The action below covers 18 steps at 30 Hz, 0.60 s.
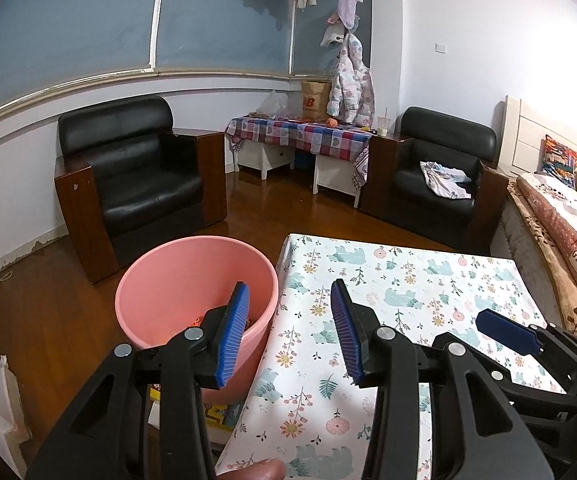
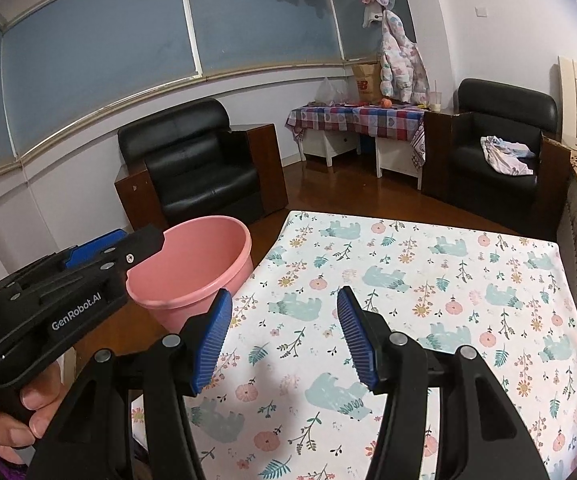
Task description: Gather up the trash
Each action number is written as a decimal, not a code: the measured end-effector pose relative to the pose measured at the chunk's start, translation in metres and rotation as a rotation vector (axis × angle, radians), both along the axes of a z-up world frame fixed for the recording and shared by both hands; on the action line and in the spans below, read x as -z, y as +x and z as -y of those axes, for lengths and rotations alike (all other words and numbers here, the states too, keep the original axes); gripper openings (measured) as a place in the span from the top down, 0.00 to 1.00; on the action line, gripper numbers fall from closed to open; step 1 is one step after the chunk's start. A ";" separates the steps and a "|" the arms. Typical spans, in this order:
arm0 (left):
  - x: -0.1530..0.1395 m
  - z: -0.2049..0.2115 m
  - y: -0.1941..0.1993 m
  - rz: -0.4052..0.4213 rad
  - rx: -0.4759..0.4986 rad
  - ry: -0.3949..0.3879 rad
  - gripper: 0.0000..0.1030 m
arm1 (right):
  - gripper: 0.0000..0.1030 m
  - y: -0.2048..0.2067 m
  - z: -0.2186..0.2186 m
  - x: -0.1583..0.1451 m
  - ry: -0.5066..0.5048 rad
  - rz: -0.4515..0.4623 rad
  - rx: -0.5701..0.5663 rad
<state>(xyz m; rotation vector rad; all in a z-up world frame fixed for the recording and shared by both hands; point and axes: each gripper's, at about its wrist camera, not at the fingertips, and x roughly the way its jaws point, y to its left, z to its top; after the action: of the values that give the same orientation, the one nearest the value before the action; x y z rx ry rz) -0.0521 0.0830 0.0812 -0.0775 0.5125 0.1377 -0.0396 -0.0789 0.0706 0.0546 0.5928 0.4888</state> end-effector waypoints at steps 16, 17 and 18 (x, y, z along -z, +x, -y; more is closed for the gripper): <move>0.002 0.004 -0.001 -0.009 0.016 0.003 0.58 | 0.47 -0.005 0.011 0.001 0.005 -0.010 0.013; 0.002 0.004 -0.001 -0.008 0.014 0.004 0.58 | 0.47 -0.005 0.011 0.001 0.005 -0.011 0.014; 0.002 0.004 -0.001 -0.006 0.015 0.005 0.58 | 0.47 -0.004 0.011 0.003 0.005 -0.012 0.016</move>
<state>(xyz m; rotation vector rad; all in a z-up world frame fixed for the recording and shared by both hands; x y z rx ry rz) -0.0531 0.0786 0.0794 -0.0688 0.5191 0.1249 -0.0433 -0.0897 0.0680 0.0672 0.6024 0.4749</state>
